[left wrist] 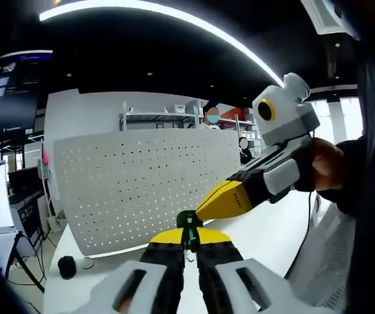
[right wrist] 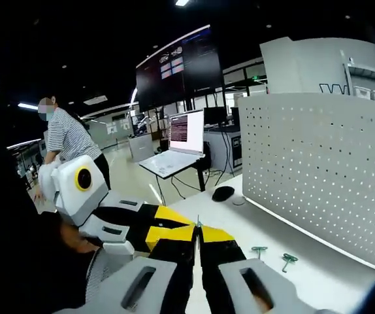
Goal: Insert the hook assembly into the mounting plate slot until the hook locks in place.
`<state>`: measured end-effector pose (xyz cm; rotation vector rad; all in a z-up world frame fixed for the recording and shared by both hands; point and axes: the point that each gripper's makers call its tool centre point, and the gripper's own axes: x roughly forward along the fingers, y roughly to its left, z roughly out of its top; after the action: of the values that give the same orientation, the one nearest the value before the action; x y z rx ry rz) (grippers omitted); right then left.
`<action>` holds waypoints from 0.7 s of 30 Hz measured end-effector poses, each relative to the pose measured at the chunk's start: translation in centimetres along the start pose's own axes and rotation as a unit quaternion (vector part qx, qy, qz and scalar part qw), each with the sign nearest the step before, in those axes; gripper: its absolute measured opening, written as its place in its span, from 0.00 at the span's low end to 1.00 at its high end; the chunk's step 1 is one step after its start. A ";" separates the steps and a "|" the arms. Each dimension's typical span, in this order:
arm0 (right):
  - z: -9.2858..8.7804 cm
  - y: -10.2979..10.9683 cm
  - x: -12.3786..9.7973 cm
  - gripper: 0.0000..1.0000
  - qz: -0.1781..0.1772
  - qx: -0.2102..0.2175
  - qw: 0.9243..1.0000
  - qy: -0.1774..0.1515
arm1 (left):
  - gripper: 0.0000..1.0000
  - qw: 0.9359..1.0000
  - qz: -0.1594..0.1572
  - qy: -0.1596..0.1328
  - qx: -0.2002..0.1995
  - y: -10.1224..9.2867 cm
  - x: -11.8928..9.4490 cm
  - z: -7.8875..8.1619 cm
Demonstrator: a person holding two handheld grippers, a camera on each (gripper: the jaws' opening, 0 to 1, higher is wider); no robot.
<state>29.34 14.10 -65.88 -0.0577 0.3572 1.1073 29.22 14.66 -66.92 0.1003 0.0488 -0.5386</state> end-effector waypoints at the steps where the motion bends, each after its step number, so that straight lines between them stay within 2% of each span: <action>1: 0.0 0.0 0.0 0.00 0.000 0.001 1.000 -0.001 | 0.04 1.000 -0.001 0.000 0.000 0.0 0.0 0.0; 9: 0.1 0.0 -0.1 0.00 0.000 0.011 1.000 -0.005 | 0.03 1.000 0.002 0.000 -0.001 0.0 -0.1 0.1; 13: 0.2 0.2 0.0 0.00 0.001 -0.003 1.000 -0.010 | 0.03 1.000 0.001 0.003 -0.006 0.2 0.1 0.0; 21: 0.7 -0.6 -0.4 0.08 -0.020 -0.022 0.999 -0.023 | 0.03 0.999 0.013 0.011 -0.027 1.4 0.2 -0.3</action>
<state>29.92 13.61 -65.22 -0.0768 0.2895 1.0744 30.11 15.83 -67.10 0.0547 0.0836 -0.5105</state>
